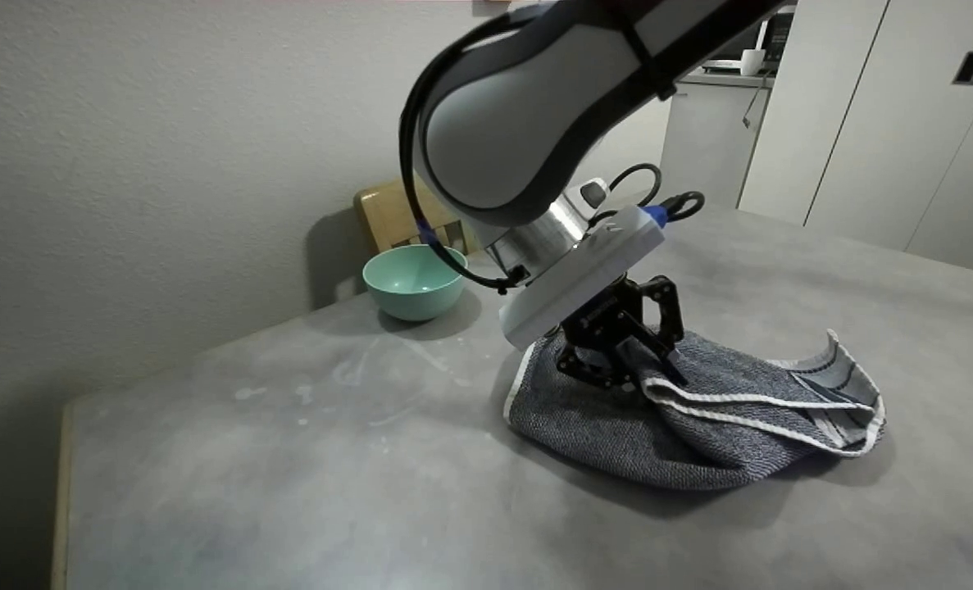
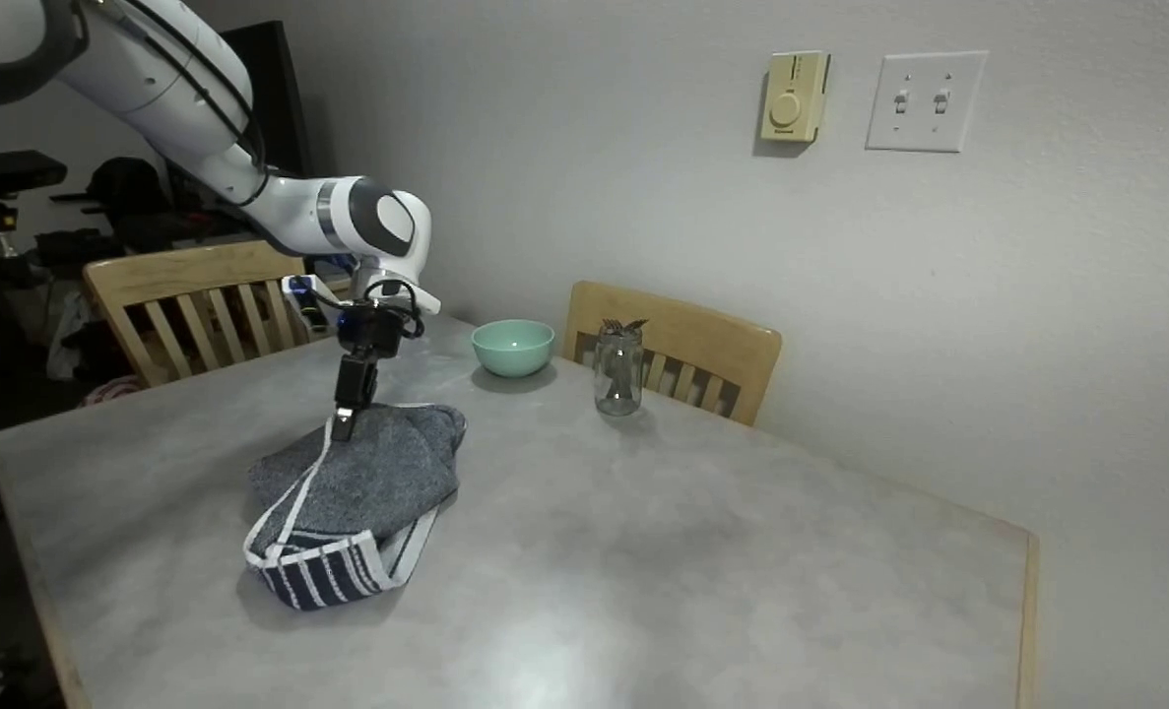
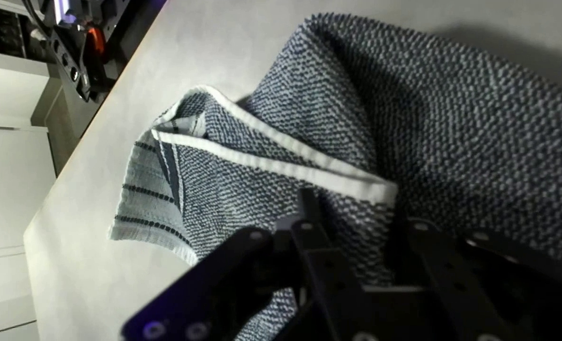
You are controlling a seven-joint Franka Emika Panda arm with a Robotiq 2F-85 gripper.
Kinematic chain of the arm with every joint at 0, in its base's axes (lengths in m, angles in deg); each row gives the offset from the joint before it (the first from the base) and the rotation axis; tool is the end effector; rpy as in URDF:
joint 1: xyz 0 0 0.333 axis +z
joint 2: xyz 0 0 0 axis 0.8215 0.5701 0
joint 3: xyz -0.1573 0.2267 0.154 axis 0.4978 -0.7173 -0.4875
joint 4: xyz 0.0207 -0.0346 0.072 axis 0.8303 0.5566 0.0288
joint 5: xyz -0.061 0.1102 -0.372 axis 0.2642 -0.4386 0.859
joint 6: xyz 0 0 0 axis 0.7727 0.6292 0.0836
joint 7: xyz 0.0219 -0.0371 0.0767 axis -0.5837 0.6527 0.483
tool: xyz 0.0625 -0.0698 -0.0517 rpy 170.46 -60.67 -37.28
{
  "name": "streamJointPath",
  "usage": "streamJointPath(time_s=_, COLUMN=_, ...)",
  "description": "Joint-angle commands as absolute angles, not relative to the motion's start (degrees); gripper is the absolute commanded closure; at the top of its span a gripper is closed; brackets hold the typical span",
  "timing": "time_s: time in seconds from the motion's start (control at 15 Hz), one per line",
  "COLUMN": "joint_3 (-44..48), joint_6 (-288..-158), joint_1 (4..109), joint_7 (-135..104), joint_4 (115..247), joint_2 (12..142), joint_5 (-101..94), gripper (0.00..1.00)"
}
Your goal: Unfold the towel once, fold the towel once, flip it over, unfold the towel once
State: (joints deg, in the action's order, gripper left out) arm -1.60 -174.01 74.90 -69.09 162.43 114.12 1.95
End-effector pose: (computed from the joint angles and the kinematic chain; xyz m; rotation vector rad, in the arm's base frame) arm 0.6212 0.2020 0.1513 2.3759 -0.7820 -0.6262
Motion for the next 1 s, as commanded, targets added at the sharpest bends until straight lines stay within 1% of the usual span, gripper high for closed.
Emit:
streamJointPath(time_s=0.0, joint_3=-2.5, joint_6=-173.4, joint_1=74.2, joint_7=-59.1, joint_4=162.6, joint_2=113.2, joint_5=4.6, gripper=0.98)
streamJointPath(time_s=0.13, joint_3=-2.2, joint_6=-173.9, joint_1=74.2, joint_7=-52.7, joint_4=164.6, joint_2=111.5, joint_5=6.9, gripper=1.0)
streamJointPath(time_s=0.47, joint_3=-1.2, joint_6=-171.7, joint_1=74.0, joint_7=-39.1, joint_4=167.3, joint_2=108.1, joint_5=11.6, gripper=0.99)
streamJointPath(time_s=0.93, joint_3=0.0, joint_6=-165.8, joint_1=73.4, joint_7=-39.9, joint_4=170.3, joint_2=103.5, joint_5=11.0, gripper=0.99)
